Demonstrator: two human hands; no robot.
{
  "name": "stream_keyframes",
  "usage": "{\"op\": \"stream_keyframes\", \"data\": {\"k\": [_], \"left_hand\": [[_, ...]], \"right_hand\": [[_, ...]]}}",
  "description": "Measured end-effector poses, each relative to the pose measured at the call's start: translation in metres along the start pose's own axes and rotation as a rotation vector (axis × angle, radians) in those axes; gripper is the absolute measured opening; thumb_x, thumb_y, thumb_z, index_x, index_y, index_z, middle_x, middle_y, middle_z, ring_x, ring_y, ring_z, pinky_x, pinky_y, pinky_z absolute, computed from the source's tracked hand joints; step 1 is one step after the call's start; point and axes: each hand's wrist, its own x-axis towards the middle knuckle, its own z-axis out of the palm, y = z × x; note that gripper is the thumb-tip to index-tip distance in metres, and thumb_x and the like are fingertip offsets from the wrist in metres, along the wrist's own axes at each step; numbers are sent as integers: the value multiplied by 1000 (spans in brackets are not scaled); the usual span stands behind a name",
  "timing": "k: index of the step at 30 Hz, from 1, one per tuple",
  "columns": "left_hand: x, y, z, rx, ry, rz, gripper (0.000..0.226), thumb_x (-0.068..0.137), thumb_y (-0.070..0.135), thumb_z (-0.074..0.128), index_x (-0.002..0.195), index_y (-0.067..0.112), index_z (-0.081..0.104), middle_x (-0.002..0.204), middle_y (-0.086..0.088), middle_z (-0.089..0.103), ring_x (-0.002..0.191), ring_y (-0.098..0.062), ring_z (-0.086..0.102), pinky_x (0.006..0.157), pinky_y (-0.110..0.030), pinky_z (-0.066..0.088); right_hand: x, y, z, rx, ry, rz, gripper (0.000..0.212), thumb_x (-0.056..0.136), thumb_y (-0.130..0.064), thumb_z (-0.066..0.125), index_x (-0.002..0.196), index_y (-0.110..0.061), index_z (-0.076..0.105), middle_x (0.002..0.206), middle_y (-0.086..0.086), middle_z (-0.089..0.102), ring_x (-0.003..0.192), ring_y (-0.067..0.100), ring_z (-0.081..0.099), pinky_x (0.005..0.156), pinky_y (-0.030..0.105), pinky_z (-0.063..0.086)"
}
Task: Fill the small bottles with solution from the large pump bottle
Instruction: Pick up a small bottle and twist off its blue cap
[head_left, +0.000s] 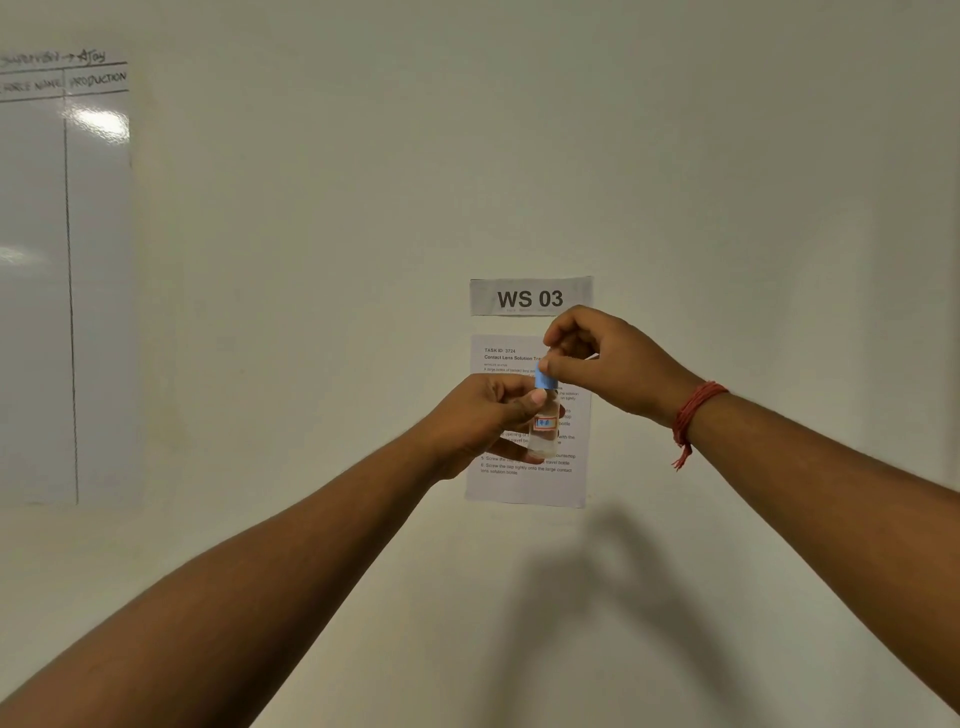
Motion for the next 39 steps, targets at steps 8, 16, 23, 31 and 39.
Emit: {"op": "stream_keyframes", "data": {"k": [8, 16, 23, 31, 39], "left_hand": [[1, 0, 1, 28, 10, -10, 27, 103, 24, 57, 120, 7, 71, 110, -10, 77, 99, -25, 75, 78, -43, 64], [4, -3, 1, 31, 10, -13, 29, 102, 25, 58, 122, 8, 70, 112, -11, 76, 103, -28, 75, 83, -47, 63], [6, -6, 2, 19, 2, -15, 27, 103, 23, 57, 122, 9, 70, 107, -8, 77, 99, -25, 75, 78, -43, 64], [9, -11, 1, 22, 8, -20, 28, 103, 23, 57, 122, 8, 70, 108, -8, 77, 100, -25, 75, 81, -47, 64], [12, -15, 0, 19, 11, -26, 27, 103, 22, 57, 121, 8, 71, 110, -9, 77, 101, -26, 75, 82, -49, 63]], "right_hand": [[-1, -1, 2, -3, -17, 18, 19, 88, -17, 67, 103, -24, 59, 86, -5, 70, 81, 8, 64, 73, 24, 51], [-1, 5, 3, 36, -20, 29, 19, 88, -19, 67, 105, -24, 58, 95, -6, 71, 95, 11, 66, 80, 27, 50], [-1, 8, 5, -1, -15, 16, 18, 88, -23, 69, 103, -23, 59, 83, -4, 67, 83, 16, 65, 79, 35, 56], [1, 11, 7, 31, -26, 42, 20, 87, -16, 66, 103, -25, 59, 92, -6, 72, 92, 11, 67, 85, 35, 56], [3, 16, 9, 7, -15, 19, 19, 88, -20, 67, 104, -24, 58, 85, -2, 70, 88, 17, 67, 84, 38, 58]]}}
